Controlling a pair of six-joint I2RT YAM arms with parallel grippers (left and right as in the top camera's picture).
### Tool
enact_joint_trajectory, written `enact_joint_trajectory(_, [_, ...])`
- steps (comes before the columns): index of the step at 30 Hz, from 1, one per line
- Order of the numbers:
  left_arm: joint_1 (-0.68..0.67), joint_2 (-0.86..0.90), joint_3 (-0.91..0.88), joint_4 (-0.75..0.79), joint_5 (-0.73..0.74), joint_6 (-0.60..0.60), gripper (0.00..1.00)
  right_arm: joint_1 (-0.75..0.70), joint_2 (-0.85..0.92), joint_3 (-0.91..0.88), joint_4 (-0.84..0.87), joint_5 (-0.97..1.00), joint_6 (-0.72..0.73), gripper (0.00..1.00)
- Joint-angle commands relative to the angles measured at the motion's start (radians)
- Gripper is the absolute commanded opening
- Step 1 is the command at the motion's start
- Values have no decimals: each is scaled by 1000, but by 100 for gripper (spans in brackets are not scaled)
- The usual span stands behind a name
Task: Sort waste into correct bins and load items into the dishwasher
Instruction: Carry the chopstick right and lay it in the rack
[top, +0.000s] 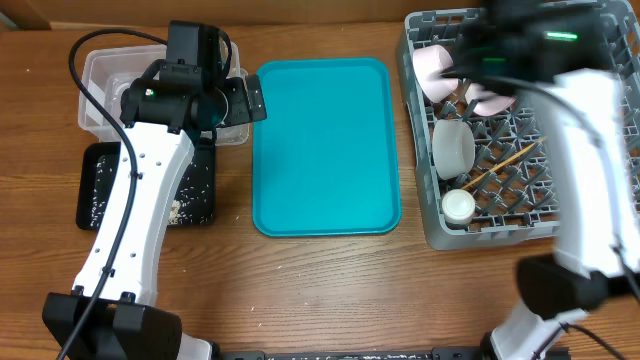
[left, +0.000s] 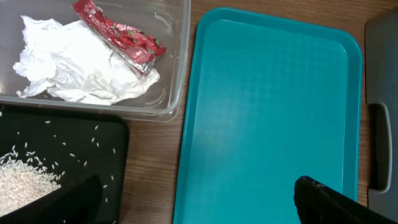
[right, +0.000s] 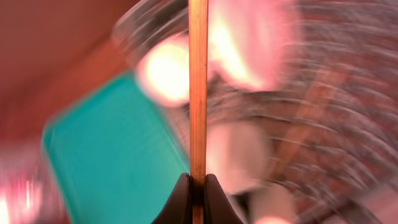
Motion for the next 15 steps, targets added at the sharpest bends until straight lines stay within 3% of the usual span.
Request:
enact_joint_trajectory(1, [2,7,4,2,-10,-3,100,-119,35,-53,-55,55,283,4])
enact_joint_trajectory(13, [2,7,4,2,-10,-3,100,-201,42,-544,169,-5,278,4])
enact_joint_trajectory(15, [2,7,4,2,-10,-3,100,-201,42,-586,189,-4,278,15])
